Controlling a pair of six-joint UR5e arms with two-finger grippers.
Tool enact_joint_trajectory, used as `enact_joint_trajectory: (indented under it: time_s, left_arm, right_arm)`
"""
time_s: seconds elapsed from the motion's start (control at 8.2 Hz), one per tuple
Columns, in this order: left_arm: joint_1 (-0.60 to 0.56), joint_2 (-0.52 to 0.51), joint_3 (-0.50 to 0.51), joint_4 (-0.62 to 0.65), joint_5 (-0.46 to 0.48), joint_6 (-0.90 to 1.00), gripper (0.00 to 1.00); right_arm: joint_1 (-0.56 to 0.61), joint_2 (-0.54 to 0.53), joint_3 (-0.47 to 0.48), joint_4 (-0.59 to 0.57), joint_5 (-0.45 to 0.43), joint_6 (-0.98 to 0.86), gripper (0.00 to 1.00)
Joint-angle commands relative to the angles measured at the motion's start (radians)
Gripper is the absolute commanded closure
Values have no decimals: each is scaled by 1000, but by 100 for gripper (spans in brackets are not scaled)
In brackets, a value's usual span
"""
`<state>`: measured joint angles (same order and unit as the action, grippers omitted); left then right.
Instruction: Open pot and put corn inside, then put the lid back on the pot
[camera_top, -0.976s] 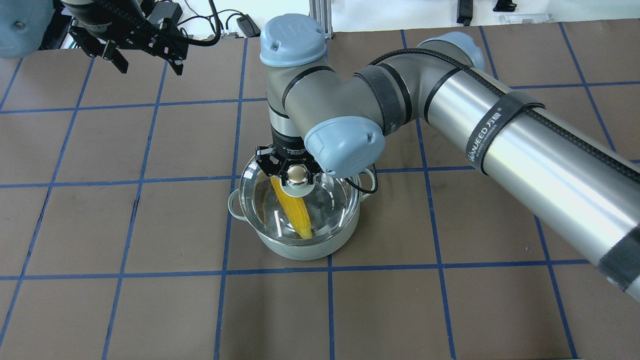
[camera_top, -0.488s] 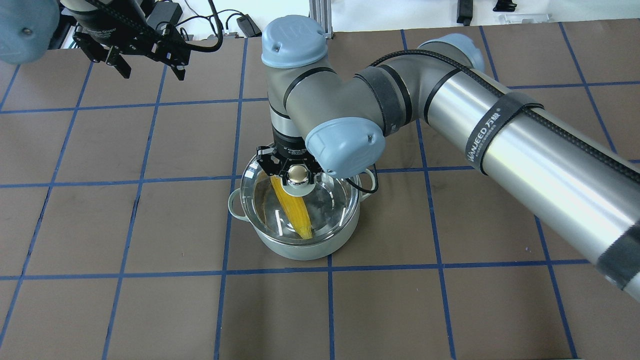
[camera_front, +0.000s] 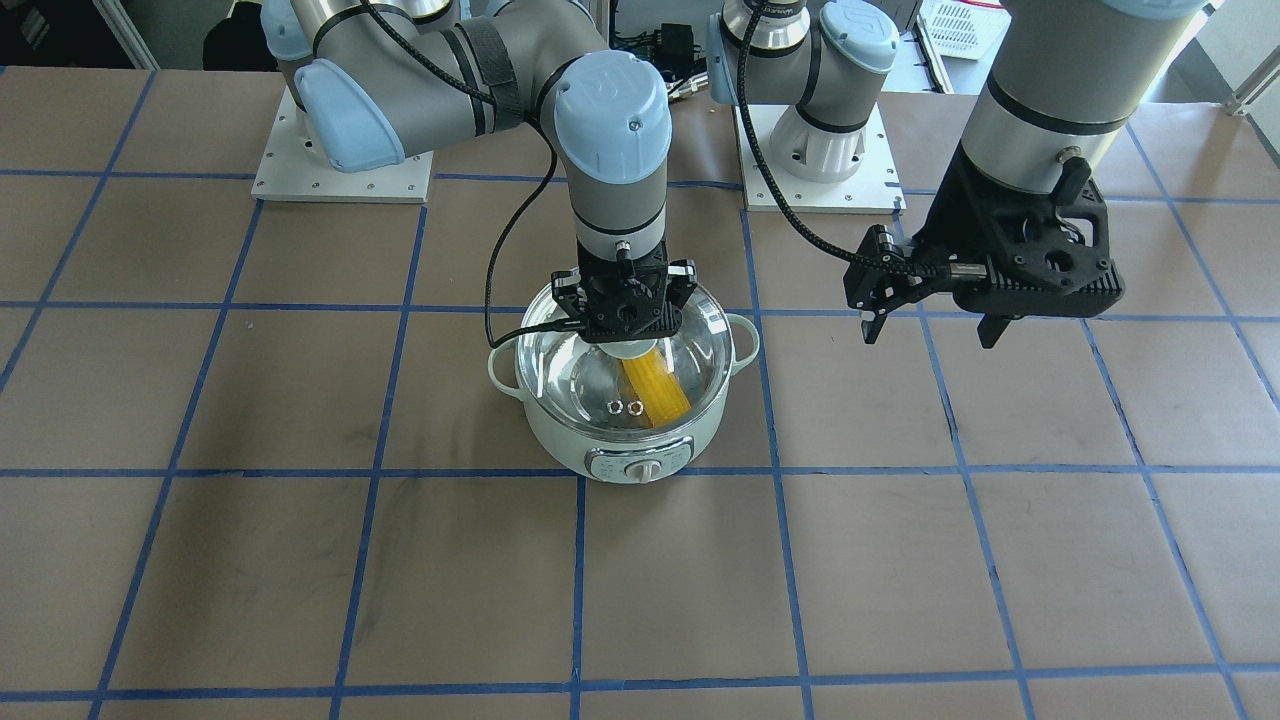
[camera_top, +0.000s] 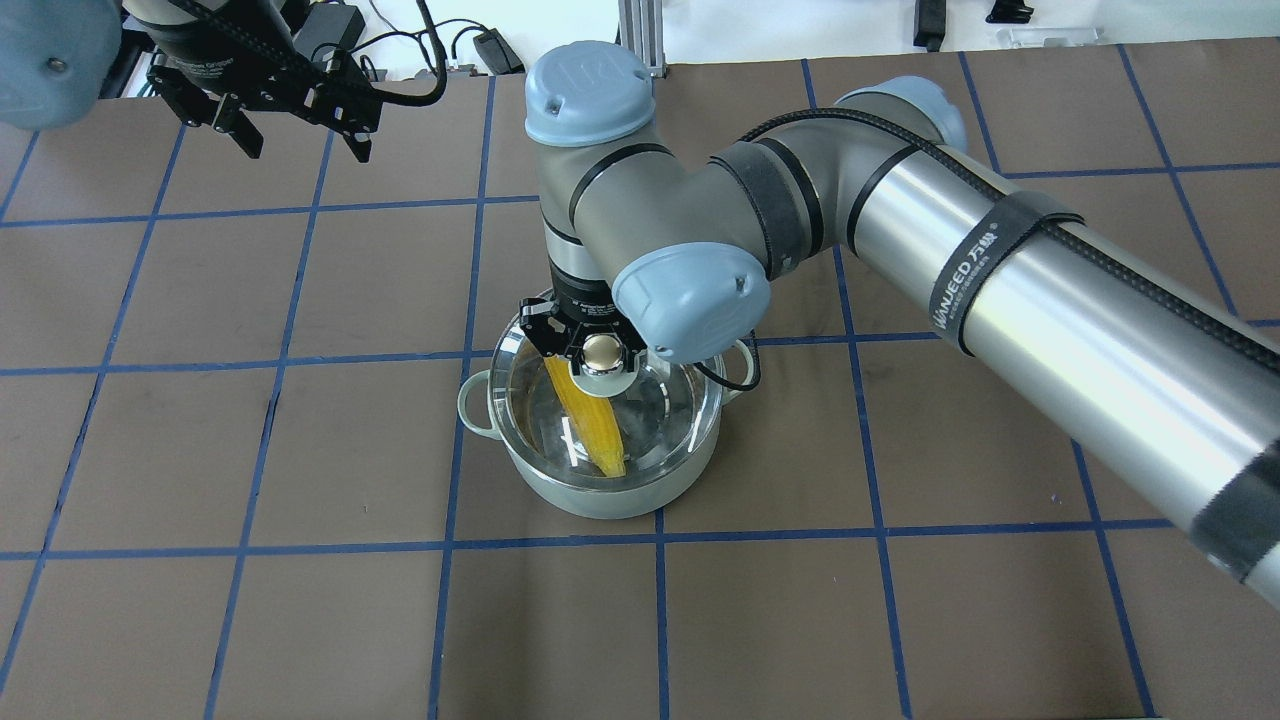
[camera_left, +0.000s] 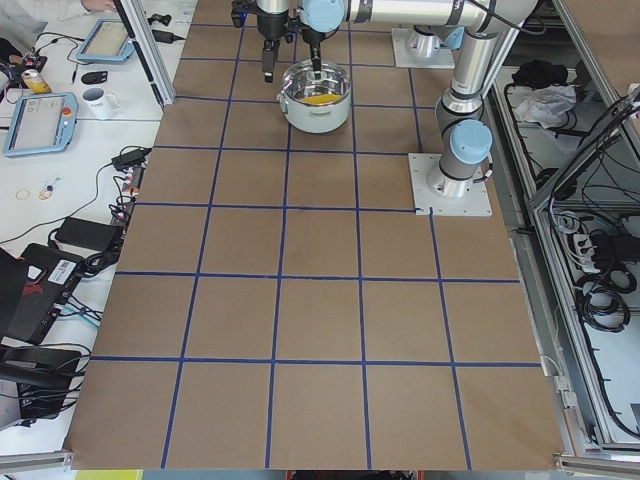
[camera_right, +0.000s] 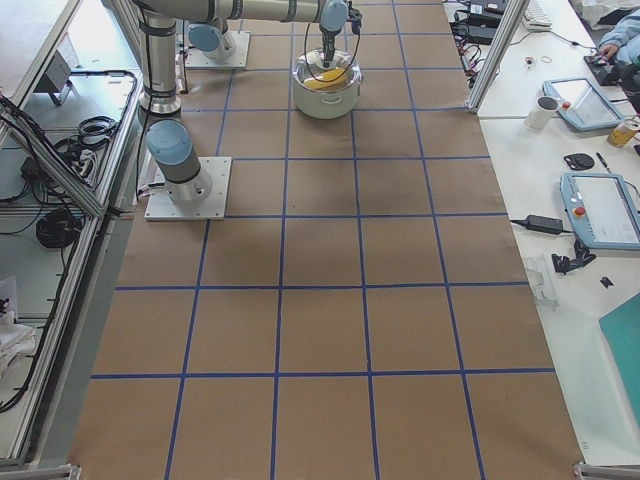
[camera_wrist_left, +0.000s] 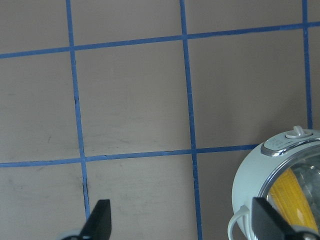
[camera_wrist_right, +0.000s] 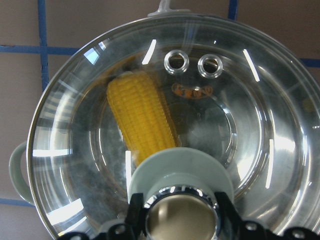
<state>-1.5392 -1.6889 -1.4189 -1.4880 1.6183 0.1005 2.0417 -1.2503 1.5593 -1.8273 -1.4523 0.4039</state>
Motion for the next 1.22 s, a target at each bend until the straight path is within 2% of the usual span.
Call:
enact_joint_trajectory:
  time_s: [0.0,0.24,0.37,0.61,0.73,0.98,1.1]
  left_arm:
    - [-1,0,0,0,0,-1,0]
    - [-1,0,0,2,0,1,0]
    - [-1,0,0,2,0,-1,0]
    - [-1,-2,0,0,-2,-1,0]
    - [-1,-2,0,0,-3,-1,0]
    - [-6,1,0,0,-3,-1,0]
    - [-6,0,-2,0,-2,-1,0]
  right_arm:
    - [0,-1,7,-10,-7,6,84]
    - [0,-1,7,-16,-5,9,64]
    - [0,-1,10,-23,-5,6,38]
    - [0,-11,8,-27,-5,4,15]
    - [0,-12,-2,-85,-3,-8,5]
    - [-47,-53,-16,-86,-8,-102,3]
    - [-113,-99,-21,-31,-8,-202,1]
